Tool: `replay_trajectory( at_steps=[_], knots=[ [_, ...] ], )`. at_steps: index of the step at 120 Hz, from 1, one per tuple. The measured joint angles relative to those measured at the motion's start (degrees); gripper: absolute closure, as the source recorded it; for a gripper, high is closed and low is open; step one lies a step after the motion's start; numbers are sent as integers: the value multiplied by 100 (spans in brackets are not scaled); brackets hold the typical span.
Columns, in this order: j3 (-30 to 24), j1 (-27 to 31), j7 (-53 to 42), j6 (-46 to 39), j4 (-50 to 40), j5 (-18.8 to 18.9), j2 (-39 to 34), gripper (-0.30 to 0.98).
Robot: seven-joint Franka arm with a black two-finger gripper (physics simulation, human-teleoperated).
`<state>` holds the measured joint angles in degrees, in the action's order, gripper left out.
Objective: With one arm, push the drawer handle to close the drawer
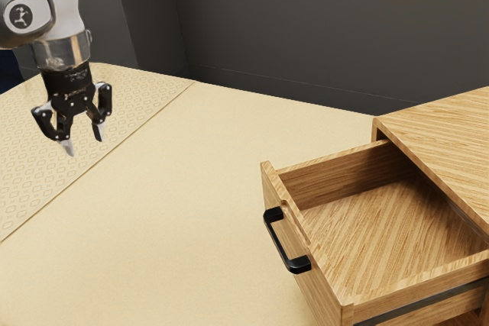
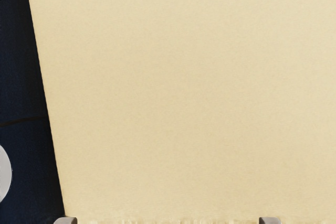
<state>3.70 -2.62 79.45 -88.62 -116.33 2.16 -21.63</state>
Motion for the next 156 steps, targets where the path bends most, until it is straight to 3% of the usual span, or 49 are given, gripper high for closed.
replay_trajectory(
  at_steps=[17, 41, 54, 81, 113, 135, 156],
  knots=[
    [-1, -70, 227, -568, -675, -252, -72, 57],
    [0, -80, 468, -1097, -929, -356, -75, 72],
    [-17, -210, 509, -1264, -1017, -372, -73, 75],
    [-62, -1598, 407, -1553, -1055, -531, 239, 78],
    [-82, -2388, 23, -1841, -1058, -657, 525, 78],
    [-226, -2420, -972, -1940, -1054, -312, 701, 78],
    [-219, -2289, -2621, -2482, -877, 279, 1104, 79]
  ],
)
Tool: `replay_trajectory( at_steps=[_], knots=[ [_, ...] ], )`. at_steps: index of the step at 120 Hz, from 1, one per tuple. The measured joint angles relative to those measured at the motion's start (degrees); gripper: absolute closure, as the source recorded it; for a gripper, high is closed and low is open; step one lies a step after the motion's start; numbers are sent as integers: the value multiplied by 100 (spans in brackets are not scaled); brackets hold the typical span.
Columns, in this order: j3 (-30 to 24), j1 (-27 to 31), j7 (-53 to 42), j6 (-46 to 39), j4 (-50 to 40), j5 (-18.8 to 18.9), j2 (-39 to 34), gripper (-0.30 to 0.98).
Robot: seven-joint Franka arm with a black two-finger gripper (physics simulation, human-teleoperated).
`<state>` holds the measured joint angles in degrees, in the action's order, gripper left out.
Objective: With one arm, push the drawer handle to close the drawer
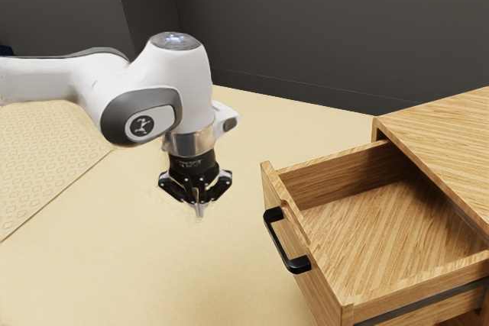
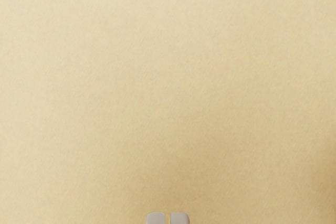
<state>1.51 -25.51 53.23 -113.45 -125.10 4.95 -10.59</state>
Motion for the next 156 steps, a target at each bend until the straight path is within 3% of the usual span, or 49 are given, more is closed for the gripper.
replay_trajectory(
  at_steps=[11, 24, 40, 50, 77, 115, 140, 156],
  knots=[
    [409, 65, -1219, -385, 708, 40, 529, 79],
    [662, 0, -2633, -683, 930, 32, 738, 79],
    [1124, -1042, -4197, -1179, 596, -82, 577, 78],
    [1216, -1657, -5019, -1500, -177, -194, 228, 79],
    [1264, -1820, -6675, -2234, -793, 10, -16, 79],
    [1178, -2175, -7768, -2533, -1040, 301, -472, 79],
    [1168, -2333, -7834, -2584, -1805, 624, -1326, 79],
    [1169, -2401, -7561, -2537, -1912, 750, -1453, 79]
  ],
)
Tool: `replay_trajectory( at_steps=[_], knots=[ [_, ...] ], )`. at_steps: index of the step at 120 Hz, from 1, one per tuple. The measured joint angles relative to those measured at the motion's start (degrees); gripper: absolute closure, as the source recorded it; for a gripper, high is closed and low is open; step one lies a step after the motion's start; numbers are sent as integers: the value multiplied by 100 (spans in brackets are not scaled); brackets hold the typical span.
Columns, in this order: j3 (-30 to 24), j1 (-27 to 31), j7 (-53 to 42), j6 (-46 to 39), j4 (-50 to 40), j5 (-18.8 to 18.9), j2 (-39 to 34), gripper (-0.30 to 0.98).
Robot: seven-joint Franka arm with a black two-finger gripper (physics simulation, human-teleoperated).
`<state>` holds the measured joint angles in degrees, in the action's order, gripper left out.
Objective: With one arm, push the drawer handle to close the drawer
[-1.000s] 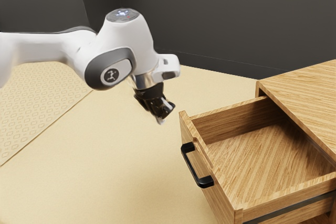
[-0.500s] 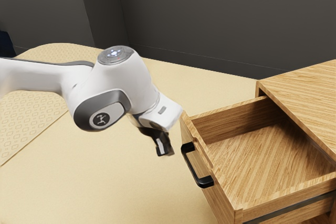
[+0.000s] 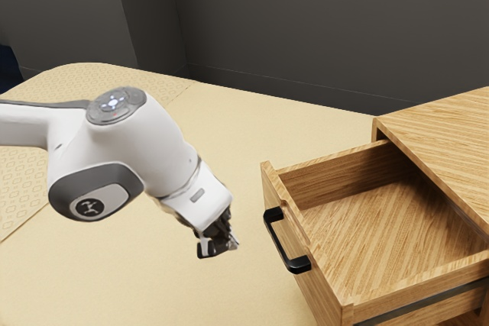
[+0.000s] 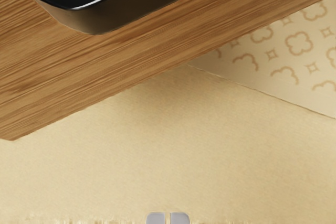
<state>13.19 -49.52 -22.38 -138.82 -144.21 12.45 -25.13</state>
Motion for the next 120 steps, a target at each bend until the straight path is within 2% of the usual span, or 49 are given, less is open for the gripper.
replay_trajectory(
  at_steps=[37, 56, 120],
  knots=[
    [-4, -145, 1581, 479, 198, -162, 264, 79],
    [-67, -197, 2184, 567, 799, -182, 840, 79],
    [-289, -187, 3258, 847, 2181, -161, 1974, 79]
  ],
)
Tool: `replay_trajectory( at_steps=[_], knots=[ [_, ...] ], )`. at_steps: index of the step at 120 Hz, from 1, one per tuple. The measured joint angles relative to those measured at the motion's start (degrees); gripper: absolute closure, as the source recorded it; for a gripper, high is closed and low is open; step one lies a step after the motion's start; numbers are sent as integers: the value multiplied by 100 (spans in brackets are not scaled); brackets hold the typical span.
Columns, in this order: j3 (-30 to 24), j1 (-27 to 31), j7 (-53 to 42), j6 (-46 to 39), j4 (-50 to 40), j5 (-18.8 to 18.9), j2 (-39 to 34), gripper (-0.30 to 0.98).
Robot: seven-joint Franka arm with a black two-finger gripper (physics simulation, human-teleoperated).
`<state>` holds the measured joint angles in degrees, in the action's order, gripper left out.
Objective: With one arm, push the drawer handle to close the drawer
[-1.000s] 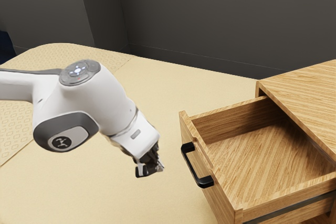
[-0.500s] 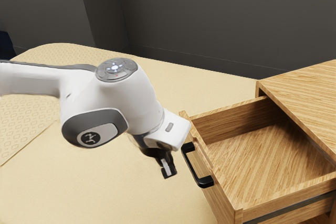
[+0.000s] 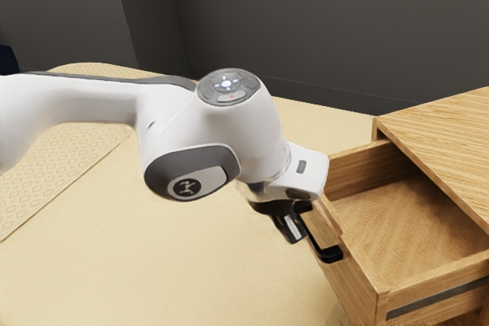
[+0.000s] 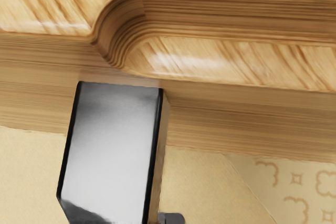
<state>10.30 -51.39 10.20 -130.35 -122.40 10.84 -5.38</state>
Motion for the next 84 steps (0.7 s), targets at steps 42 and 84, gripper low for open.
replay_trajectory(
  at_steps=[42, 84],
  knots=[
    [-192, 58, 243, 225, 1045, -6, 822, 79],
    [-272, 62, 242, 417, 2087, -39, 1652, 79]
  ],
)
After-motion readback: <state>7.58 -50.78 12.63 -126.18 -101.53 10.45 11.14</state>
